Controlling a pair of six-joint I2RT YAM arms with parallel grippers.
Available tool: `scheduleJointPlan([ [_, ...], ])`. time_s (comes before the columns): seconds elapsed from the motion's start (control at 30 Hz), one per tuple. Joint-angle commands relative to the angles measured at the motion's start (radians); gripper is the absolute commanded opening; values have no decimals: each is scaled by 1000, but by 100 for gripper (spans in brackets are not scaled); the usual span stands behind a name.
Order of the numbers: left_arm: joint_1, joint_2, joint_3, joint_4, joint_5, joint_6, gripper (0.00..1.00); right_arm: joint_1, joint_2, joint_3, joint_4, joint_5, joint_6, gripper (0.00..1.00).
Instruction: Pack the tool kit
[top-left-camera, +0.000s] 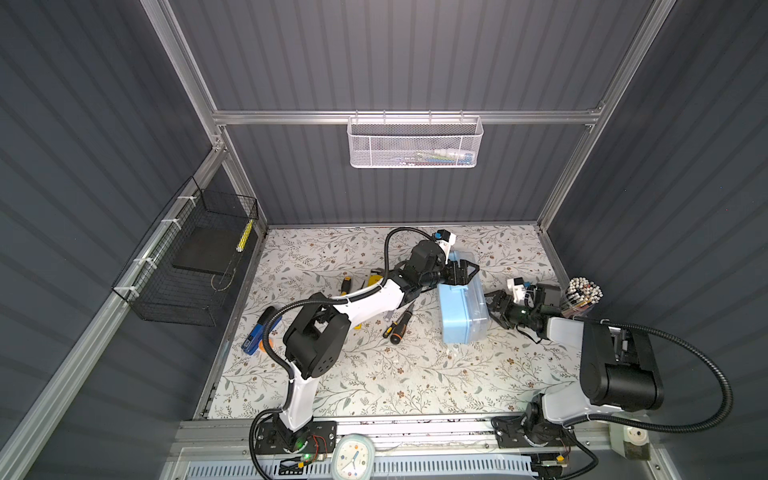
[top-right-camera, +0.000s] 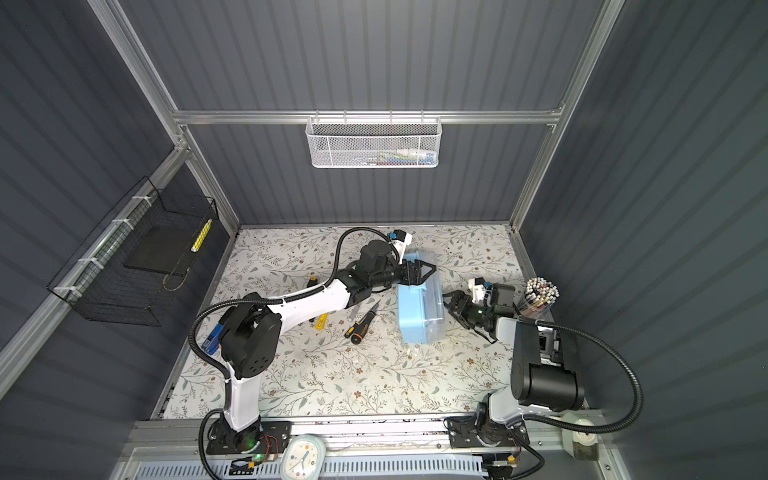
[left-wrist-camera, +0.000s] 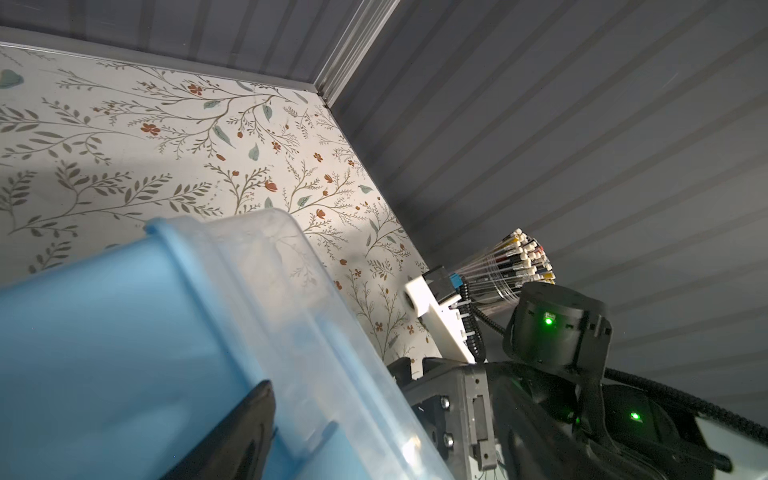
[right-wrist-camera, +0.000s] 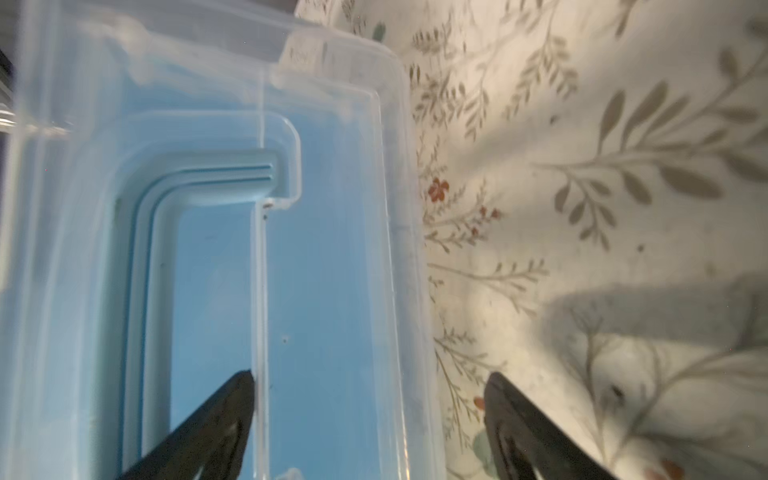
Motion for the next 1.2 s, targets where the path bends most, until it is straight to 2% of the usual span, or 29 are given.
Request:
scheduleJointPlan([
  [0.0, 16, -63, -41, -70, -9, 27, 85, -2, 12, -2, -114, 34, -34, 86],
  [0.43, 17, -77, -24, -94, -1, 57, 86, -4, -27, 17, -151, 63, -44, 86],
  [0.57, 16, -99, -29, -136, -25, 75, 87, -10, -53, 33, -200, 104, -55, 87],
  [0.67, 16, -119, 0, -229, -53, 91, 87, -16, -85, 36, -227, 129, -60, 87],
  [0.8, 17, -147, 1, -240, -27, 72, 86, -17, -125, 34, -233, 132, -54, 87],
  [1.0, 10, -159, -10, -237, 1, 28, 83, -18, -156, 24, -245, 128, -46, 86],
  [1.17, 9, -178, 12, -305, 1, 34, 75, -17, -202, 2, -225, 117, -19, 85],
])
